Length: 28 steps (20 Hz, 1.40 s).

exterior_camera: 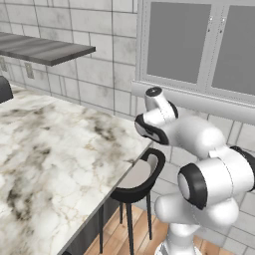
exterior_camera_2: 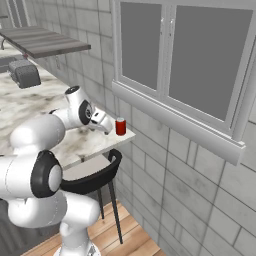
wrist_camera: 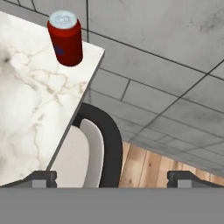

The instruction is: Four empty soda cans are scattered around the kitchen. Gather all the cans and cluster them next to the stove for recycling.

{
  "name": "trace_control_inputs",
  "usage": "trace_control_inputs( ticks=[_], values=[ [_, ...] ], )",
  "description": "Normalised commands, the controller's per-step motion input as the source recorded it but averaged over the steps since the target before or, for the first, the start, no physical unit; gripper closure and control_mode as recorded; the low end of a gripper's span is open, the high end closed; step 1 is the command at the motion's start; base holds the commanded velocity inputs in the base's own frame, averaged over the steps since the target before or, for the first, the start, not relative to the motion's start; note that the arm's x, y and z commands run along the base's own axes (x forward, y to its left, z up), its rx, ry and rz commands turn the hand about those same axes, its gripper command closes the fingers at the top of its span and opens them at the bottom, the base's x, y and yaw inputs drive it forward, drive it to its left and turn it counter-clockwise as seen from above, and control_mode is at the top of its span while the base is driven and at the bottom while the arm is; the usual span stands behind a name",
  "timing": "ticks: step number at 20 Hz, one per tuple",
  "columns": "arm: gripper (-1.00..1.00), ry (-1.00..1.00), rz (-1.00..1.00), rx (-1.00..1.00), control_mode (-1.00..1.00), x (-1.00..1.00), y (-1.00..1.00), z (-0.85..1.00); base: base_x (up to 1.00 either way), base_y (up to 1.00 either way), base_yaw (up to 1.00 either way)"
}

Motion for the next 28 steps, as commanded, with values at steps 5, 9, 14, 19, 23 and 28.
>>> trace_control_inputs(
  ticks=[5,9,14,19,23,28],
  values=[
    [-1.00,-0.01,-0.02,0.00,-1.00,0.21,-0.06,-0.07,0.00,0.00,0.00],
    [-1.00,-0.02,-0.01,0.00,-1.00,0.19,0.00,-0.17,0.00,0.00,0.00],
    [-1.00,-0.02,-0.01,0.00,-1.00,0.17,0.00,-0.12,0.00,0.00,0.00],
    [-1.00,-0.01,-0.02,0.00,-1.00,0.16,-0.05,-0.05,0.00,0.00,0.00],
    [-1.00,-0.01,-0.01,0.00,-1.00,0.19,-0.01,-0.05,0.00,0.00,0.00],
    [-1.00,0.00,0.00,0.00,-1.00,0.20,0.00,-0.04,0.00,0.00,0.00]
  ],
)
